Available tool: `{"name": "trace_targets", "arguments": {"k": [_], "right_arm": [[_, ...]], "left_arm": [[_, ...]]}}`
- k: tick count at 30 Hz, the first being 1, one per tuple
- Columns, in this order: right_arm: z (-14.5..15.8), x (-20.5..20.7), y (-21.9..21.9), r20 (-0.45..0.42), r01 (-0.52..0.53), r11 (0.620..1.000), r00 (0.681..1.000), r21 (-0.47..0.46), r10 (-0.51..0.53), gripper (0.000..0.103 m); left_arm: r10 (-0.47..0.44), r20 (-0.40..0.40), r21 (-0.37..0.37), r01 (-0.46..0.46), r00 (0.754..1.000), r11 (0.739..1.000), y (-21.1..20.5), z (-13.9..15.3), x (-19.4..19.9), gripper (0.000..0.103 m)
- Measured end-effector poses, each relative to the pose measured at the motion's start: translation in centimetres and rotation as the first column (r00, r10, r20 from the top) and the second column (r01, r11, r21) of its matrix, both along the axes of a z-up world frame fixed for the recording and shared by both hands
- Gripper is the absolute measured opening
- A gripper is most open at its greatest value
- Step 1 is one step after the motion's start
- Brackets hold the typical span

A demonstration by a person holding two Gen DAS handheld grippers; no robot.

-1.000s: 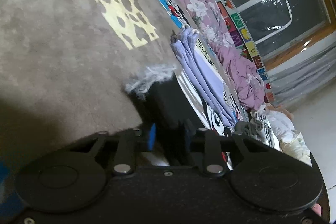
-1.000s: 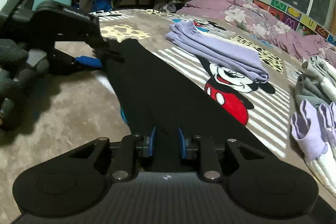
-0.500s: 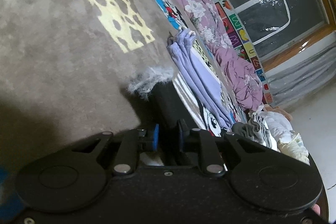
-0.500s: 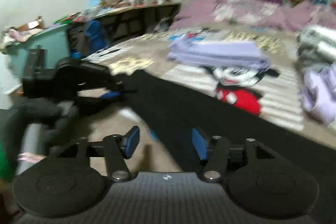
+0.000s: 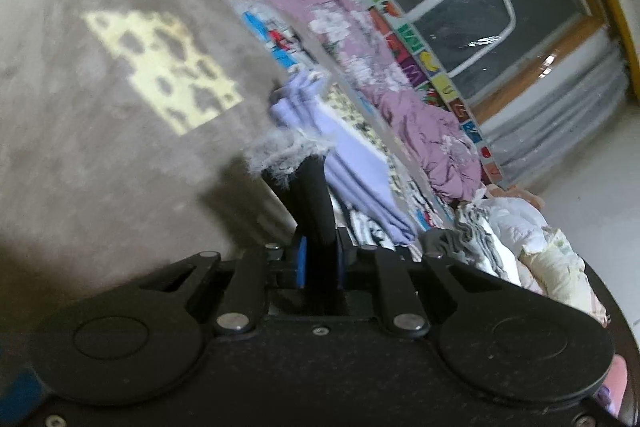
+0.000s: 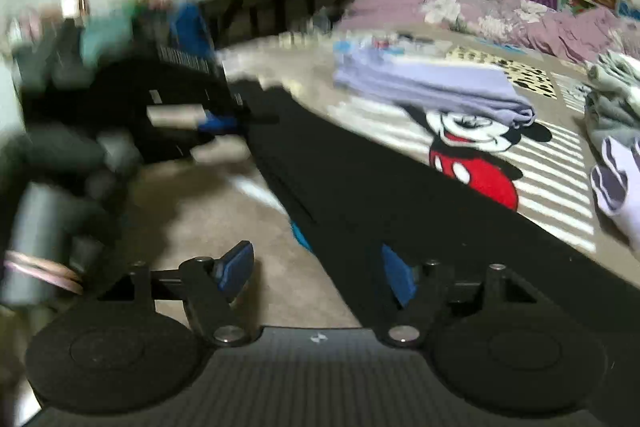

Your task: Fold clothes

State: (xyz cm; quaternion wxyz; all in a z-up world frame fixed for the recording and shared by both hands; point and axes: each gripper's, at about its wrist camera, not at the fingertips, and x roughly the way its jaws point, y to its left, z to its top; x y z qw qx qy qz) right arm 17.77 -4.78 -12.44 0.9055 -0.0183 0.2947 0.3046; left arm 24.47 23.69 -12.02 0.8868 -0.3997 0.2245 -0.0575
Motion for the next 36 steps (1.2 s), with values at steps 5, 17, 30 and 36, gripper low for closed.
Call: {"name": "trace_targets", "arguments": {"k": [5,17,30,36], "right_arm": [[1.5,-2.7,-5.1,0.003,0.028,0.992,1.000,0.124,-0.028,0.068],[0.8,-4.0,-24.3,-0.177,0.232,0.832,0.971,0.504,-0.164,0.069],[-5.6,-2.0,-34.2,-0.352,0.390,0.524,0.919,0.757,-0.177,0.070],[-5.7,-0.9,-34.6,-0.349,0.383,0.520,0.922,0.763,-0.167,0.070]], "left_arm": [[-0.055,0.104,0.086,0.046,0.993,0.995,-2.1,2.7,-1.0,0.011],[-0.309,0.221,0.443,0.187,0.925,0.877,-14.7,7.9,-2.8,0.011],[-0.576,0.074,0.810,0.288,0.814,0.511,-28.1,3.0,-5.9,0.011],[-0.605,0.041,0.860,0.280,0.795,0.426,-29.3,1.7,-6.6,0.011]]}}
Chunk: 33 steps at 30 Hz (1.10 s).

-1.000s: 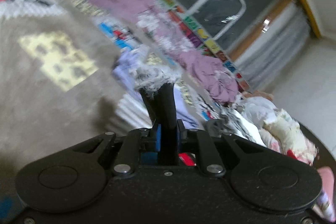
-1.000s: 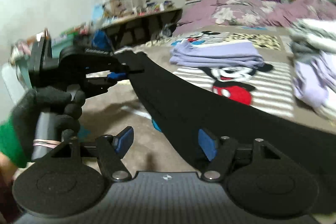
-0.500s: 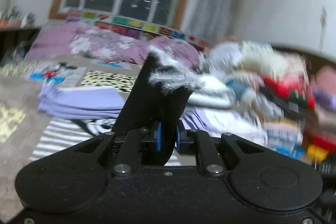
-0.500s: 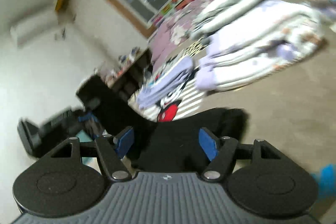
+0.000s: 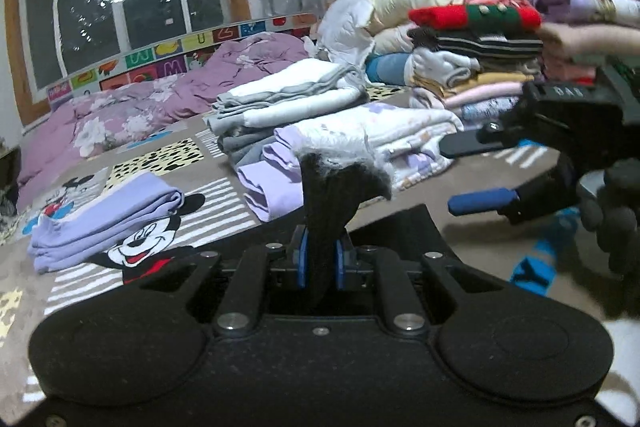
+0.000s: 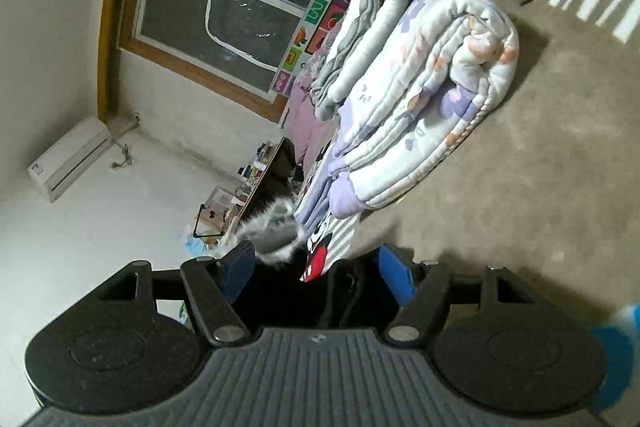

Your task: Fold clothes

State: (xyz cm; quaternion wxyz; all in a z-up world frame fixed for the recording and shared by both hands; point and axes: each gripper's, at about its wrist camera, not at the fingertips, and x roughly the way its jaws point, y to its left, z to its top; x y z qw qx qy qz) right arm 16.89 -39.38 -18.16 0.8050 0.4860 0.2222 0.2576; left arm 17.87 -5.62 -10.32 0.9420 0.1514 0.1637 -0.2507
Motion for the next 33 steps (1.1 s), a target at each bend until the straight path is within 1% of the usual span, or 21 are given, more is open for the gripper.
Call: {"name": "trace_targets", "arguments": {"k": [7,9,11,12,13,14,16,17,18,19,20,22,23,24,25,26,27,29,31,32,33], "right_arm": [[-0.4,0.2,0.1,-0.016,-0.008,1.000,1.000,-0.010,0.008,0.070],[-0.2,0.3,0.4,-0.012,-0.008,0.999,1.000,-0.032,0.008,0.070],[-0.1,0.3,0.5,-0.006,-0.007,0.998,1.000,-0.057,0.007,0.070],[0.0,0.3,0.6,-0.005,-0.006,0.998,1.000,-0.067,0.006,0.070],[0.0,0.3,0.7,-0.006,-0.006,0.997,1.000,-0.073,0.006,0.070],[-0.1,0.3,0.7,-0.006,-0.006,0.997,1.000,-0.079,0.006,0.070],[-0.1,0.4,0.8,-0.009,-0.004,0.996,1.000,-0.093,0.003,0.070],[-0.1,0.4,0.8,-0.011,-0.002,0.995,1.000,-0.100,0.001,0.070],[-0.2,0.4,0.8,-0.011,0.001,0.994,1.000,-0.106,-0.003,0.070],[-0.1,0.3,0.8,-0.008,0.007,0.994,1.000,-0.113,-0.008,0.070],[0.1,0.2,0.8,0.001,0.017,0.992,1.000,-0.129,-0.017,0.070],[0.5,-0.1,0.8,0.021,0.037,0.987,0.999,-0.159,-0.034,0.069],[0.8,-0.2,0.9,0.038,0.050,0.982,0.998,-0.183,-0.043,0.069],[1.5,-0.5,1.4,0.079,0.072,0.969,0.995,-0.238,-0.054,0.068],[2.3,-0.9,1.9,0.122,0.094,0.952,0.991,-0.292,-0.060,0.068],[3.2,-1.1,2.6,0.171,0.110,0.931,0.984,-0.349,-0.052,0.066],[4.1,-1.4,3.5,0.221,0.129,0.904,0.975,-0.407,-0.039,0.066],[5.9,-2.0,5.9,0.315,0.158,0.839,0.949,-0.520,0.017,0.064],[7.0,-2.4,8.2,0.368,0.156,0.779,0.924,-0.607,0.102,0.064],[7.3,-2.5,9.4,0.385,0.152,0.746,0.911,-0.648,0.149,0.063],[7.5,-2.6,10.5,0.392,0.147,0.712,0.900,-0.687,0.192,0.061]], "left_arm": [[-0.057,0.052,0.136,0.050,0.997,0.990,-2.1,-1.9,-0.9,0.011],[-0.070,0.075,0.179,0.056,0.995,0.982,-2.8,-2.3,-1.2,0.011],[-0.075,0.079,0.196,0.058,0.994,0.979,-3.2,-2.6,-1.4,0.011],[-0.094,0.066,0.206,0.079,0.993,0.975,-3.3,-2.7,-1.5,0.013],[-0.113,0.054,0.215,0.099,0.992,0.972,-3.5,-2.8,-1.7,0.024],[-0.132,0.041,0.224,0.120,0.990,0.967,-3.6,-2.9,-1.8,0.031],[-0.159,0.045,0.238,0.144,0.986,0.960,-3.6,-2.5,-2.4,0.031],[-0.180,0.031,0.230,0.168,0.983,0.958,-3.2,-2.0,-2.5,0.031],[-0.193,0.022,0.211,0.184,0.981,0.960,-2.9,-1.5,-2.6,0.041],[-0.216,0.006,0.172,0.211,0.976,0.962,-2.3,-0.8,-2.7,0.046],[-0.242,-0.015,0.114,0.242,0.970,0.964,-1.4,0.1,-2.6,0.046],[-0.256,-0.026,0.030,0.257,0.966,0.966,0.4,1.5,-2.4,0.046],[-0.235,-0.021,-0.013,0.235,0.972,0.972,1.5,2.1,-2.1,0.046],[-0.166,-0.026,-0.059,0.164,0.986,0.985,2.7,2.4,-1.2,0.046],[-0.097,-0.034,-0.106,0.093,0.995,0.990,3.8,2.6,-0.4,0.046],[-0.028,-0.045,-0.151,0.021,0.999,0.988,5.0,2.8,0.4,0.045],[0.011,-0.066,-0.189,-0.024,0.998,0.982,6.0,2.6,1.2,0.045],[0.086,-0.112,-0.262,-0.113,0.990,0.958,7.9,2.0,2.9,0.042],[0.104,-0.137,-0.274,-0.139,0.985,0.952,8.3,1.3,3.8,0.042],[0.096,-0.143,-0.262,-0.131,0.985,0.956,8.1,0.8,4.0,0.042],[0.095,-0.153,-0.230,-0.129,0.984,0.965,7.8,0.1,4.3,0.042]]}}
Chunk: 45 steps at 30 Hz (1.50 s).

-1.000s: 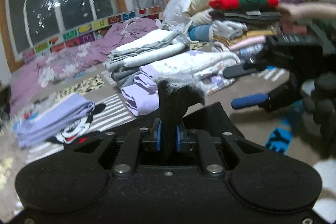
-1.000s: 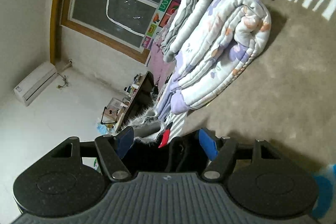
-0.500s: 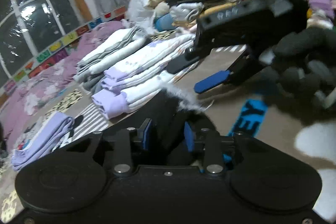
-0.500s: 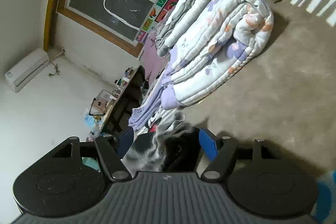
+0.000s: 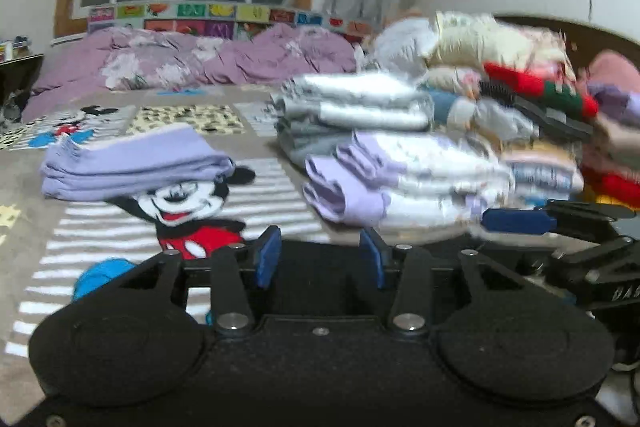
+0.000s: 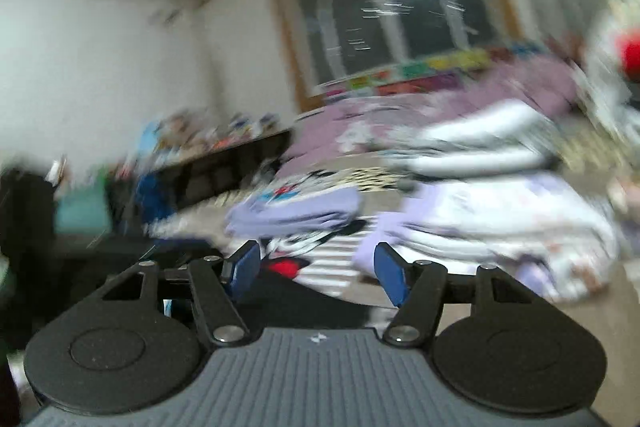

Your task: Fold clothes

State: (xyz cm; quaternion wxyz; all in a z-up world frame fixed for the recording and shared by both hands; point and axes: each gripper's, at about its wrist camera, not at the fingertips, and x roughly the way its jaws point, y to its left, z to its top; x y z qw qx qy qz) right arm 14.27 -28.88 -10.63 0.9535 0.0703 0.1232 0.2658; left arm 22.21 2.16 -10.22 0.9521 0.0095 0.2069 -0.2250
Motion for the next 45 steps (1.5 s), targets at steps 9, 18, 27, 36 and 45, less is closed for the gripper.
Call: {"name": "trace_targets", "arguments": {"k": [9,18,27,36,45], "right_arm": [[-3.9,2.8,0.9,-0.247,-0.048,0.996,0.969,-0.078,0.028,0.059],[-2.9,-0.1,0.8,-0.217,-0.052,0.990,0.976,-0.132,0.023,0.059],[-6.1,0.1,-8.1,-0.492,0.203,0.839,0.867,0.504,0.086,0.077],[-8.1,2.6,-6.3,-0.603,0.334,0.754,0.791,0.566,0.102,0.076],[-7.8,1.4,-4.0,-0.520,0.249,0.839,0.853,0.485,0.047,0.050]], "left_arm": [[0.012,-0.067,0.203,0.002,0.998,0.979,-2.6,-3.5,0.0,0.043],[0.012,-0.151,0.047,-0.005,0.988,0.999,2.0,-0.5,-0.3,0.051],[0.078,-0.451,-0.462,-0.308,0.889,0.832,10.8,-2.7,2.4,0.058],[0.016,-0.508,-0.469,-0.293,0.861,0.833,9.6,-4.4,3.3,0.057],[-0.029,-0.440,-0.450,-0.193,0.898,0.872,7.0,-4.1,2.5,0.035]]}}
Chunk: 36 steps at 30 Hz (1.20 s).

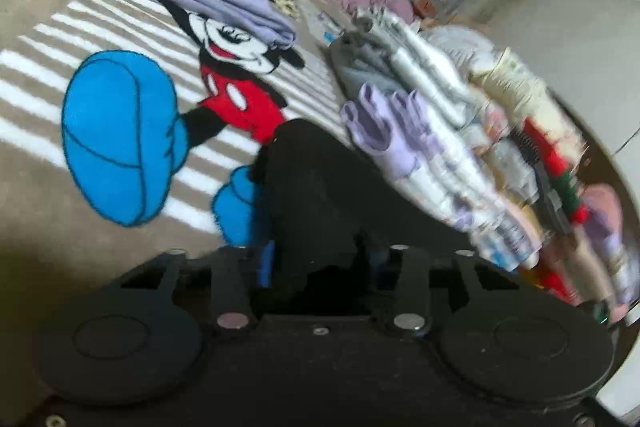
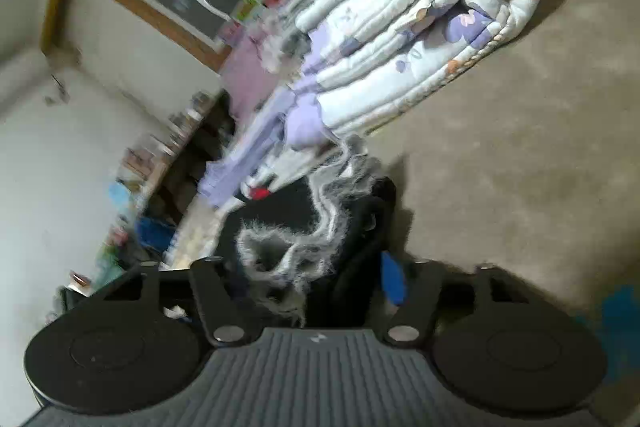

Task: Fold clothes
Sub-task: 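Carry the folded black pants with both grippers onto the white folded stack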

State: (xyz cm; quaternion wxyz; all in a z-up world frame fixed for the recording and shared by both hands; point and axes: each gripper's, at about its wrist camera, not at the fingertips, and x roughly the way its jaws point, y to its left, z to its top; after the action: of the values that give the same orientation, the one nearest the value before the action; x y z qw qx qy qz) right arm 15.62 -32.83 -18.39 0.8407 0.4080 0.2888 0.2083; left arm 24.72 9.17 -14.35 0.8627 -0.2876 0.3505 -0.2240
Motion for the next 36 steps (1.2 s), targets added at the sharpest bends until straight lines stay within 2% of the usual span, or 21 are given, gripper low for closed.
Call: {"name": "trace_targets", "arguments": {"k": [7,10,13,19,22,24,28,29,30,32,34,35,36], "right_arm": [[0.9,-0.5,-1.0,0.079,0.005,0.996,0.997,0.085,-0.012,0.043],[1.7,-0.5,-2.2,0.100,0.018,0.990,0.994,0.141,-0.032,0.042],[3.3,-0.6,-3.8,0.150,0.036,0.987,0.987,0.154,-0.059,0.041],[6.2,1.4,-8.1,0.253,0.094,0.982,0.958,0.164,-0.133,0.040],[6.5,3.5,-10.5,0.273,0.120,0.973,0.946,0.199,-0.173,0.040],[7.0,5.5,-12.1,0.285,0.131,0.965,0.939,0.225,-0.194,0.040],[8.1,8.9,-14.2,0.329,0.141,0.958,0.918,0.251,-0.221,0.040],[8.2,9.9,-14.5,0.332,0.151,0.961,0.916,0.231,-0.224,0.040],[8.1,10.9,-14.9,0.325,0.166,0.964,0.918,0.206,-0.227,0.040],[6.6,13.0,-15.3,0.248,0.219,0.968,0.938,0.118,-0.243,0.040],[4.4,15.2,-15.4,0.131,0.264,0.964,0.957,-0.038,-0.257,0.044],[3.0,15.7,-15.6,0.100,0.270,0.961,0.960,-0.057,-0.263,0.048],[2.1,15.8,-16.0,0.103,0.276,0.961,0.956,-0.016,-0.273,0.049]], "left_arm": [[0.003,0.107,-0.073,0.005,0.994,0.997,-0.6,2.7,-1.3,0.032],[0.005,0.155,-0.083,0.008,0.988,0.997,-2.0,4.2,-1.6,0.032],[0.001,0.200,-0.099,0.019,0.980,0.995,-3.9,5.6,-1.3,0.032],[-0.005,0.250,-0.153,0.045,0.968,0.987,-8.3,8.1,2.2,0.032],[-0.001,0.281,-0.184,0.055,0.960,0.981,-10.5,9.3,4.5,0.032],[0.018,0.296,-0.233,0.054,0.955,0.971,-11.6,9.7,6.5,0.032],[0.053,0.254,-0.315,0.030,0.966,0.949,-13.1,8.1,10.4,0.032],[0.051,0.224,-0.285,0.016,0.973,0.958,-13.9,7.1,11.4,0.032],[0.047,0.158,-0.230,-0.010,0.986,0.973,-14.5,5.7,12.4,0.033],[0.053,0.024,-0.114,-0.050,0.998,0.992,-15.8,2.8,14.5,0.036],[0.047,0.062,-0.167,-0.036,0.997,0.985,-15.2,2.1,13.7,0.046],[0.054,0.080,-0.166,-0.040,0.995,0.985,-15.1,2.3,13.3,0.048],[0.061,0.099,-0.166,-0.044,0.993,0.985,-14.9,2.5,12.9,0.053]]}}
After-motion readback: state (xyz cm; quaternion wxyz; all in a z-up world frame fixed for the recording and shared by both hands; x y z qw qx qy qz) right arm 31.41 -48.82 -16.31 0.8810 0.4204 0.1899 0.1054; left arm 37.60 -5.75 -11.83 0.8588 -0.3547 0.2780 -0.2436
